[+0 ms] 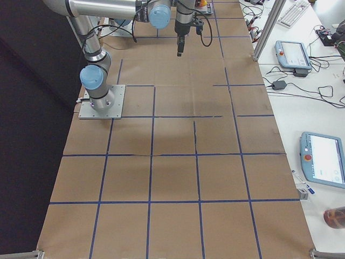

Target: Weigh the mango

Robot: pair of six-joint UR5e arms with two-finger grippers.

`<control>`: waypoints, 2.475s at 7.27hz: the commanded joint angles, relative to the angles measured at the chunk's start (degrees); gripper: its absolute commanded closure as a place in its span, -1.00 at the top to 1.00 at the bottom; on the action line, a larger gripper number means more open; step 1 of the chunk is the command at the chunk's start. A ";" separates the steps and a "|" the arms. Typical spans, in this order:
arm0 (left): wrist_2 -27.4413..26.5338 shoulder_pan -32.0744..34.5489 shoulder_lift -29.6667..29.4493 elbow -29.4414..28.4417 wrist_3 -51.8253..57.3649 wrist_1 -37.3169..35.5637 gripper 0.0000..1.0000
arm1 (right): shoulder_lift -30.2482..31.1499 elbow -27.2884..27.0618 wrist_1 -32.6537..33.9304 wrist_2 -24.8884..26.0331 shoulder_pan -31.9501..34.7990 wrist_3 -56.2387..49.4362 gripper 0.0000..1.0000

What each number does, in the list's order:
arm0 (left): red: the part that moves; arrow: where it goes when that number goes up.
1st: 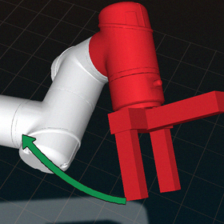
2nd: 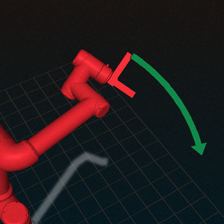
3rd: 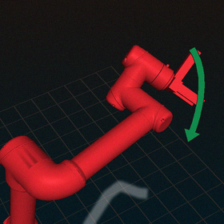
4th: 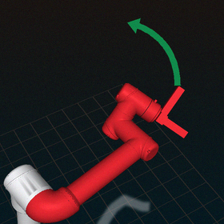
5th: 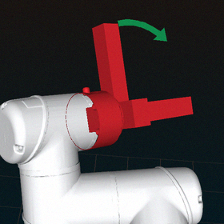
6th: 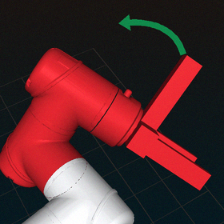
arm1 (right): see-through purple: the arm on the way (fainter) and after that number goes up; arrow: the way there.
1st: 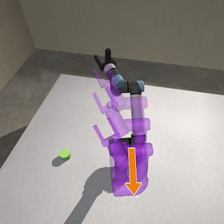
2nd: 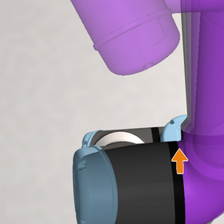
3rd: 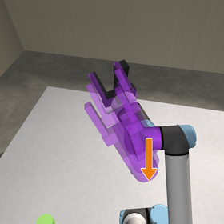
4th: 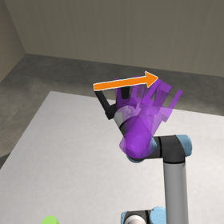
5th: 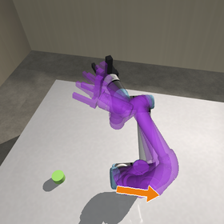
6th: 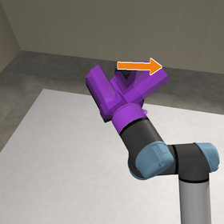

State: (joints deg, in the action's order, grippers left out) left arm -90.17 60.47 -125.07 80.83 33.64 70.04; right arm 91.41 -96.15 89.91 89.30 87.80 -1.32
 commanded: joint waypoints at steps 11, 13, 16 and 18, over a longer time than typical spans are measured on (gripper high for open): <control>0.08 28.12 32.86 10.02 -35.81 13.90 0.99 | 0.00 0.00 0.00 0.00 0.00 0.00 1.00; -0.71 28.04 34.01 13.12 -35.49 7.94 0.99 | 0.00 0.00 0.00 0.00 0.00 0.00 1.00; -0.45 27.16 33.93 12.43 -35.66 11.07 0.99 | 0.00 0.00 0.00 0.00 0.00 0.00 1.00; -0.54 27.33 34.02 11.19 -35.58 15.12 0.99 | 0.00 0.00 0.00 0.00 0.00 0.00 1.00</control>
State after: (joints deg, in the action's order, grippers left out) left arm -90.71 87.76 -91.15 92.55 -1.99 83.36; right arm 91.41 -96.15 89.91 89.30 87.80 -1.32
